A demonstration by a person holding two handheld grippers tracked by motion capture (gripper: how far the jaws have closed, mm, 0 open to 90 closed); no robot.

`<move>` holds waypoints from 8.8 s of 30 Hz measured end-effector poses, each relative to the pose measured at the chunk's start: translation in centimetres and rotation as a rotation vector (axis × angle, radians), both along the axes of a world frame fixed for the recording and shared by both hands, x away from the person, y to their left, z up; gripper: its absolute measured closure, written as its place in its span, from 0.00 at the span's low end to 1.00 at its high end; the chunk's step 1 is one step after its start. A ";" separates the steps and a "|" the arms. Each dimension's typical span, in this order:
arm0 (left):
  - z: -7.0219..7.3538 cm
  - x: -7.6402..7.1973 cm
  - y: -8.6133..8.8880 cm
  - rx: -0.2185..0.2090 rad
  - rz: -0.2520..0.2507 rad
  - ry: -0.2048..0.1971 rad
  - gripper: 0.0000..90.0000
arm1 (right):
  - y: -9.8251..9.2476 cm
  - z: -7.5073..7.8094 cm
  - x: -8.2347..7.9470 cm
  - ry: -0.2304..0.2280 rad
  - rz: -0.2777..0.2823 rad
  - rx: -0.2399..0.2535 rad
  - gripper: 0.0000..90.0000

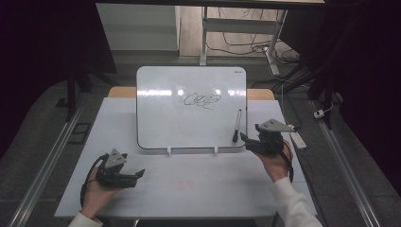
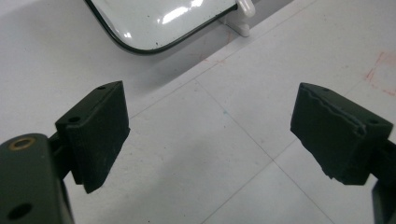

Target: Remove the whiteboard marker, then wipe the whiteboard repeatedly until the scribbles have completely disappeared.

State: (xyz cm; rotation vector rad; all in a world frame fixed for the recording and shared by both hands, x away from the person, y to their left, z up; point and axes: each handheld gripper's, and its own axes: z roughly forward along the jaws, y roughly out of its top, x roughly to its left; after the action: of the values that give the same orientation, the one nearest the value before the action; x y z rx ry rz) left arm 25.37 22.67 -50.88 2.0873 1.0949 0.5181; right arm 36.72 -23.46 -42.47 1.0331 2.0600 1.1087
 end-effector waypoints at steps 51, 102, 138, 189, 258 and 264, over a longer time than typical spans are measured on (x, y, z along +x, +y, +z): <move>-0.6 -0.3 1.0 -0.027 -0.004 -0.002 0.15 | 6.7 -1.9 6.8 0.054 -0.195 -0.007 0.90; 5.8 6.2 -10.8 -0.335 -0.266 -0.047 0.40 | 10.1 -0.2 -3.4 -0.063 0.307 0.328 0.89; 6.8 8.1 -12.3 -0.300 -0.551 0.071 0.90 | 6.2 0.1 -2.1 0.049 0.626 0.270 0.50; 8.3 5.2 -9.3 -0.272 -0.492 -0.040 0.44 | 7.7 -4.2 -1.7 0.224 0.793 0.237 0.86; -0.1 0.2 0.1 -0.140 -0.075 -0.041 0.23 | 7.7 -0.8 10.8 -0.113 0.214 0.176 0.86; 0.0 0.1 0.0 -0.136 -0.076 -0.044 0.23 | 5.6 0.2 12.0 -0.131 0.105 0.258 0.86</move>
State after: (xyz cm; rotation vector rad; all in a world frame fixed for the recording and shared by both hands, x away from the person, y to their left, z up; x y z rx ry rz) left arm 25.47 22.68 -50.93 1.9818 0.9942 0.4387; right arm 48.74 -17.85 -42.26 0.9520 1.9208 1.4859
